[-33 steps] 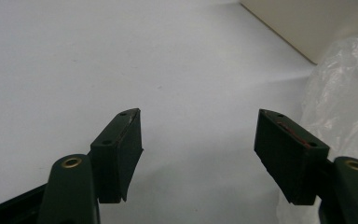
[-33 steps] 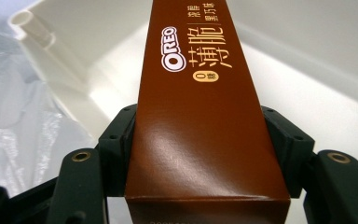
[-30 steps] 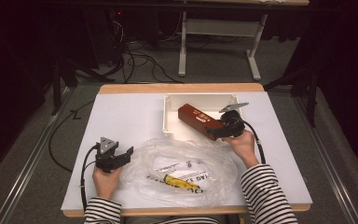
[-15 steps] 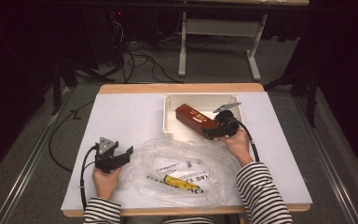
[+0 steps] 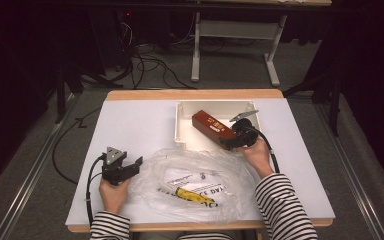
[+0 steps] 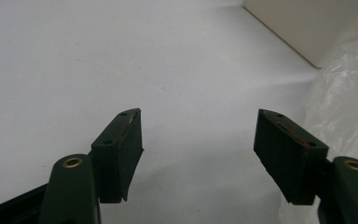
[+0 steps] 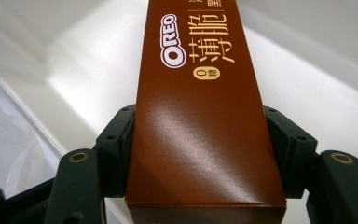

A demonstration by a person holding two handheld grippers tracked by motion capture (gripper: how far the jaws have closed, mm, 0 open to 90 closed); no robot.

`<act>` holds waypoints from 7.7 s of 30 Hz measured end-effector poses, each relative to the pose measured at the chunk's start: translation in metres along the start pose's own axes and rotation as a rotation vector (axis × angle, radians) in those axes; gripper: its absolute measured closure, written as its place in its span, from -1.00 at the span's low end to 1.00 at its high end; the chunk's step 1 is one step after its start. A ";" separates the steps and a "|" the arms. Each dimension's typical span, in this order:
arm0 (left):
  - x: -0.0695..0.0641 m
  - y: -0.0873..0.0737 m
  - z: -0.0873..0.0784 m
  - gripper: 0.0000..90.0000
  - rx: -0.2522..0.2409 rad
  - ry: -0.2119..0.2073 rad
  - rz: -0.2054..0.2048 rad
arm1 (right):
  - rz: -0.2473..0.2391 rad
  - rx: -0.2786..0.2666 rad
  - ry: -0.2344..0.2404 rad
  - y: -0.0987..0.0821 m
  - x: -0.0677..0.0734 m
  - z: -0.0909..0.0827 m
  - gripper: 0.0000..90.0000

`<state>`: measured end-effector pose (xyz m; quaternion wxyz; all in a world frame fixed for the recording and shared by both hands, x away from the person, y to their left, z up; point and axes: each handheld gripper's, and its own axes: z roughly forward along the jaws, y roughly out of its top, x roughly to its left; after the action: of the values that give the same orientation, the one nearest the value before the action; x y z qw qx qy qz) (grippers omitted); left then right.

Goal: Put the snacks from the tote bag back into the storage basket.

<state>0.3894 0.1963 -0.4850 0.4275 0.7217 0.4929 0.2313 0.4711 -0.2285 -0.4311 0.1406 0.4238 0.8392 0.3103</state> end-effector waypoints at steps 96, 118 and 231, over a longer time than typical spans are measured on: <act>0.002 0.001 0.001 -0.28 0.021 0.011 -0.018 | 0.112 0.051 -0.100 -0.003 0.010 0.009 1.00; 0.001 0.001 0.002 -0.27 0.027 0.013 -0.014 | 0.169 0.068 -0.178 0.019 -0.005 0.021 1.00; 0.001 0.000 -0.001 -0.29 -0.006 0.009 -0.008 | 0.200 -0.285 -0.092 -0.135 -0.019 -0.096 0.33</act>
<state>0.3884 0.1974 -0.4847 0.4284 0.7174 0.4970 0.2341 0.3502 -0.3427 -0.4448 0.2058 0.4948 0.7331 0.4188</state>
